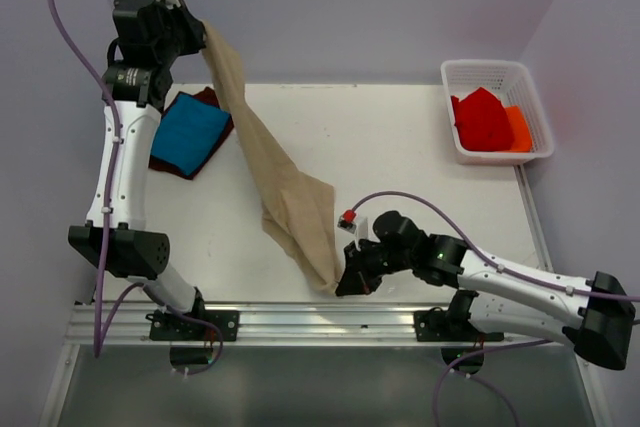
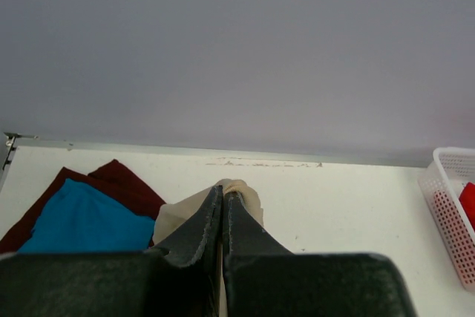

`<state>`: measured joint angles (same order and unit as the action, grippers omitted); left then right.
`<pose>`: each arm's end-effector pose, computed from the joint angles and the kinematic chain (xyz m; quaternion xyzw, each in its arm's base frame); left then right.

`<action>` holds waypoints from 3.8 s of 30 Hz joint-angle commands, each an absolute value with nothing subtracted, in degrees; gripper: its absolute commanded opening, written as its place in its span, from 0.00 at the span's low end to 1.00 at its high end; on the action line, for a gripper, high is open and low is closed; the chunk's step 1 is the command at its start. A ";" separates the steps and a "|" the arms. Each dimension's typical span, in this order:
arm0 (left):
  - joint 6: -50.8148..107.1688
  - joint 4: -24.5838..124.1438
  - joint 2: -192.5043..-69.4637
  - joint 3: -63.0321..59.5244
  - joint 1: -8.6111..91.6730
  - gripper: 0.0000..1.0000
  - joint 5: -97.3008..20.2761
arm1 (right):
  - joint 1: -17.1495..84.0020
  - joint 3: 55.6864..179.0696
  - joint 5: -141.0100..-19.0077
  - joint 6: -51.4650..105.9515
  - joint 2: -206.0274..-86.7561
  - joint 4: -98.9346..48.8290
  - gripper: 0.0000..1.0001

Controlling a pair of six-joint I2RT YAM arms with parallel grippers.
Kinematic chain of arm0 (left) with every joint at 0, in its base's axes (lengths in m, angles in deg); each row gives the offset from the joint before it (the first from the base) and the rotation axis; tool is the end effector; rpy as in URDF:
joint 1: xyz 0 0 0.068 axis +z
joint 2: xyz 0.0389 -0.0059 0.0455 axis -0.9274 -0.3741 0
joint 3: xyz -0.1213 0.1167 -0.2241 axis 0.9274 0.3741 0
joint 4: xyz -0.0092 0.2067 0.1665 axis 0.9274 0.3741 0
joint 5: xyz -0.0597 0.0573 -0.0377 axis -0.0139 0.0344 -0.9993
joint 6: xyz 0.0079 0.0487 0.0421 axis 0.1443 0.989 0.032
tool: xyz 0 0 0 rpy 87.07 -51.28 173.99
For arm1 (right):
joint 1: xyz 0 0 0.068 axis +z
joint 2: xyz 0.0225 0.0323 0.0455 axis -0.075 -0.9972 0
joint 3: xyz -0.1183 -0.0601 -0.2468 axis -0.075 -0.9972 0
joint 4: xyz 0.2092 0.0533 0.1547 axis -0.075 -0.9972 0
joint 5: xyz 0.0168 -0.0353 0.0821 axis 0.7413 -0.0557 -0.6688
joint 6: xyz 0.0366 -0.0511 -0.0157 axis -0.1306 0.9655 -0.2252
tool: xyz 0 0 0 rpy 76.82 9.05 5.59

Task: Fold and stack the t-shirts
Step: Flatten the tshirt out

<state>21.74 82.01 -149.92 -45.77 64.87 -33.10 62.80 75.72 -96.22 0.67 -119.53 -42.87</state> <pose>0.3724 -0.0232 0.5149 -0.0816 0.7519 -0.1387 0.6394 0.0922 0.1896 0.2287 -0.2790 0.8413 0.4341 0.1609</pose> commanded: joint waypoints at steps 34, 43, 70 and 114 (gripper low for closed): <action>23.67 77.81 -126.95 -29.17 56.25 0.00 -28.84 | 45.26 106.07 -67.18 7.86 -158.20 -40.54 0.50; 23.50 77.99 -123.70 -26.53 56.25 0.00 -28.84 | 42.27 112.84 -72.11 9.18 -169.98 -38.96 0.50; 24.20 77.81 -120.53 -22.05 56.25 0.00 -25.77 | 39.28 118.11 -78.64 8.30 -170.98 -40.17 0.00; 26.31 76.58 -116.49 -11.33 51.86 0.00 -14.78 | 55.61 88.07 -67.19 6.72 -132.19 -54.17 0.00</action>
